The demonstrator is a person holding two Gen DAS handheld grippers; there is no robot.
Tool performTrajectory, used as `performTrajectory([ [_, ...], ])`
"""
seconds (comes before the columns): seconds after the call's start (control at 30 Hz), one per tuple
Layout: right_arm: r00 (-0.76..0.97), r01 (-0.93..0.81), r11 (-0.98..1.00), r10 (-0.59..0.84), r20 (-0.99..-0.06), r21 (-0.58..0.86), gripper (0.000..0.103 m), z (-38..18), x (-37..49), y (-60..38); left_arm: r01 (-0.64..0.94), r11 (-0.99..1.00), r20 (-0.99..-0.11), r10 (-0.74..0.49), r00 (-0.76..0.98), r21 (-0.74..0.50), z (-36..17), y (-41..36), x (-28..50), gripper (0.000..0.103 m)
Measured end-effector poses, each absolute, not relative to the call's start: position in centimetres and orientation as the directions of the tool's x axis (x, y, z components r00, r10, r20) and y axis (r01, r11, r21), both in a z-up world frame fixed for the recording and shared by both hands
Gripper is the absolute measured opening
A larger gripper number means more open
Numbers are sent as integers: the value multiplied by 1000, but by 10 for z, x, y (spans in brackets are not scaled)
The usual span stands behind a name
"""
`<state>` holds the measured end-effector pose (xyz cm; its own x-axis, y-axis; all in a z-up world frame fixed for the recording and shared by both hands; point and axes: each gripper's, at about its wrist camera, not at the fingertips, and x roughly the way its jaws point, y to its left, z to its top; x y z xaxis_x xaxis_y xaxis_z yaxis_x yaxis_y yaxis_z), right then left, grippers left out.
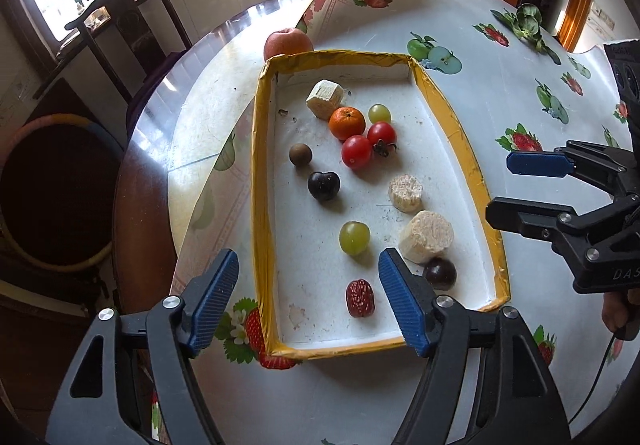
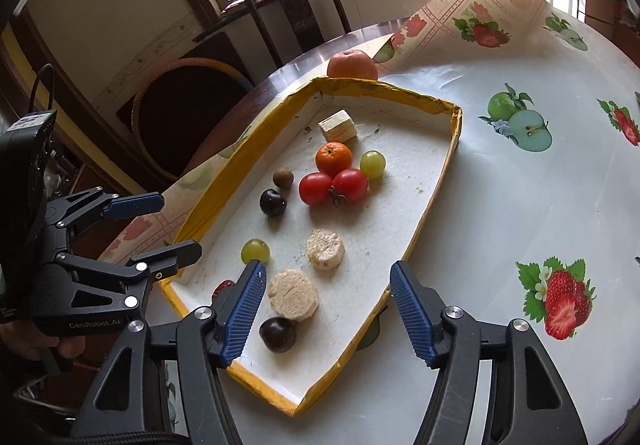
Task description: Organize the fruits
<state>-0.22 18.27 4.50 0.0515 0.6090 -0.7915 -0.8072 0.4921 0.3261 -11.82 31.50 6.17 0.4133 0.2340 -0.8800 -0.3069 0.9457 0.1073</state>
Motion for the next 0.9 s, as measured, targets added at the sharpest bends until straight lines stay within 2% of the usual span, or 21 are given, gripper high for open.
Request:
performTrajectory([
  [0.13,11,-843,427,622,-783,327,77,50,-20,167,-294,948,-869,248,429,125,68,304,-129,72],
  [0.23,2,-862,399,620,-784,313,78,53,-31,159,-301,944,-860,264,437,137,72,299,-138,78],
  [0.5,2,-892,353,628,-778,282,80,68,-48,146,-309,941,-849,275,452,140,76,289,-155,78],
  [0.73,56,-921,339,602,-796,192,82,76,-59,145,-323,935,-842,290,454,147,81,283,-161,78],
  [0.9,22,-917,327,611,-791,227,82,77,-61,144,-329,935,-836,285,468,134,88,281,-164,78],
])
